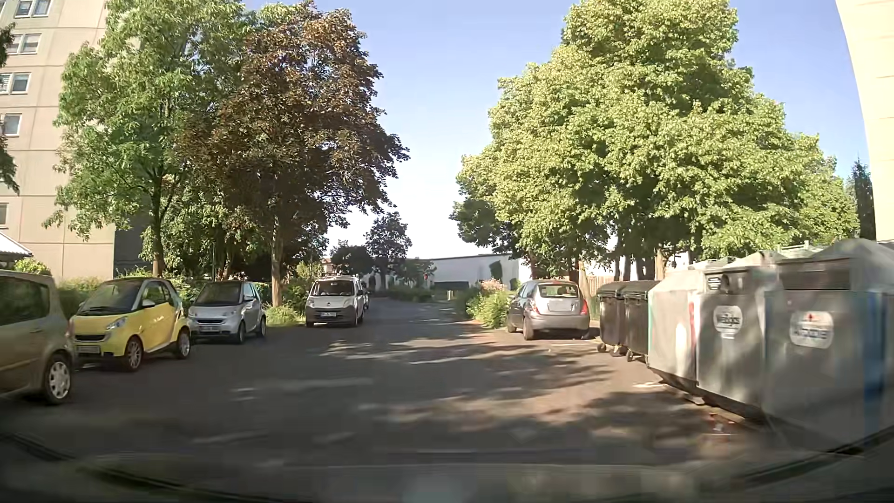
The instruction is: Follow the waypoints while adhering to traffic rules and regulations
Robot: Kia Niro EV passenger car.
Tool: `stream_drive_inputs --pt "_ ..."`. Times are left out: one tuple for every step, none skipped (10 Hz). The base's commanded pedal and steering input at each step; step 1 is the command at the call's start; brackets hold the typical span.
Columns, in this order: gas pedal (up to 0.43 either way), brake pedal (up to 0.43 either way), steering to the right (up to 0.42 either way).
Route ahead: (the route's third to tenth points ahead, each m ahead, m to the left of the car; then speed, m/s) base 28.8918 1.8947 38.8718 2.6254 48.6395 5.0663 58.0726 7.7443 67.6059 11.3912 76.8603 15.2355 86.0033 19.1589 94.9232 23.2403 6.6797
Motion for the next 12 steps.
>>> stream_drive_inputs --pt "0.059 0.0 -0.009" --pt "0.059 0.0 -0.011" --pt "0.059 0.0 -0.014" --pt "0.047 0.0 -0.019" --pt "0.047 0.0 -0.024" --pt "0.047 0.0 -0.023" --pt "0.047 0.0 -0.022" --pt "0.047 0.0 -0.021" --pt "0.047 0.0 -0.02" --pt "0.047 0.0 -0.017" --pt "0.039 0.0 -0.012" --pt "0.028 0.0 -0.011"
